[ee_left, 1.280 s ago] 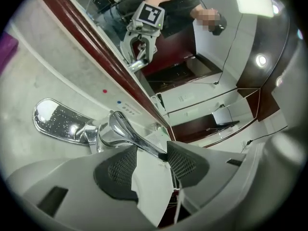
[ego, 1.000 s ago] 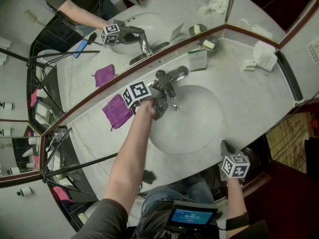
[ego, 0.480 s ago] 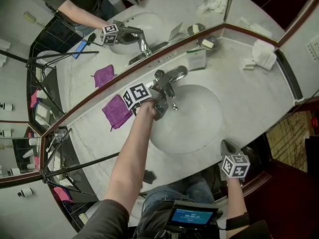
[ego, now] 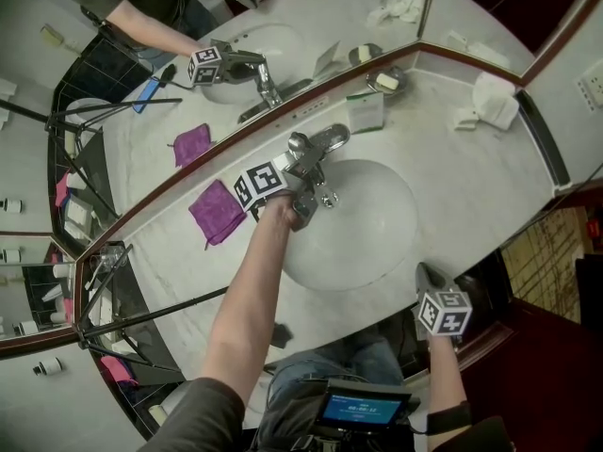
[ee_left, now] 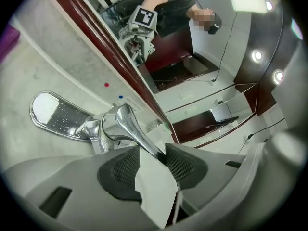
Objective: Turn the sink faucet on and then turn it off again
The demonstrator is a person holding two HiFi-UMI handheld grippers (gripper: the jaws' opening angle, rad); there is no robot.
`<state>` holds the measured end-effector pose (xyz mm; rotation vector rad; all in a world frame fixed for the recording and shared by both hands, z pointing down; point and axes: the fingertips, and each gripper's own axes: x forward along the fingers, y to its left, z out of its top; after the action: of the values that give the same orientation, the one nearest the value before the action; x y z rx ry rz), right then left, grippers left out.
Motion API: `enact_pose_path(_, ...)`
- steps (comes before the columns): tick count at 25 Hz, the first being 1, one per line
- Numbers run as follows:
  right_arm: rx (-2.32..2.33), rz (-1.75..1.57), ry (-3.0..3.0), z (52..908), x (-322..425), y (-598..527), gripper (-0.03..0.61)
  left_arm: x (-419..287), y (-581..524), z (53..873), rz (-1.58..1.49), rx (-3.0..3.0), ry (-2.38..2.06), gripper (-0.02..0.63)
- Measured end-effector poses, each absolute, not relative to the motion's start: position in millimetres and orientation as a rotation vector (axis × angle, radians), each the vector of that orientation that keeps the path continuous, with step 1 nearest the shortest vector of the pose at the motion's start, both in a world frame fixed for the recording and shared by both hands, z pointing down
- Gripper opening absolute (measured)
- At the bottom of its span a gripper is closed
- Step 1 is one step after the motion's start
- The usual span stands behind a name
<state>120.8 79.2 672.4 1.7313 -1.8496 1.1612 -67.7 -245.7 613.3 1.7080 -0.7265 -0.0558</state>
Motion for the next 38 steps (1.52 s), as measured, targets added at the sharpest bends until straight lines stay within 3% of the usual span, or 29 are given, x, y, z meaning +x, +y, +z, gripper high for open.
enact_pose_path(26, 1.755, 1.152, -1.861, 663, 128, 81, 0.015, -64, -230, 617, 0.076, 1.775, -0.756, 0.137)
enact_pose_path(38, 1.763, 1.077, -1.937, 631, 123, 85, 0.015, -88, -194, 532, 0.064, 1.955, -0.809, 0.103)
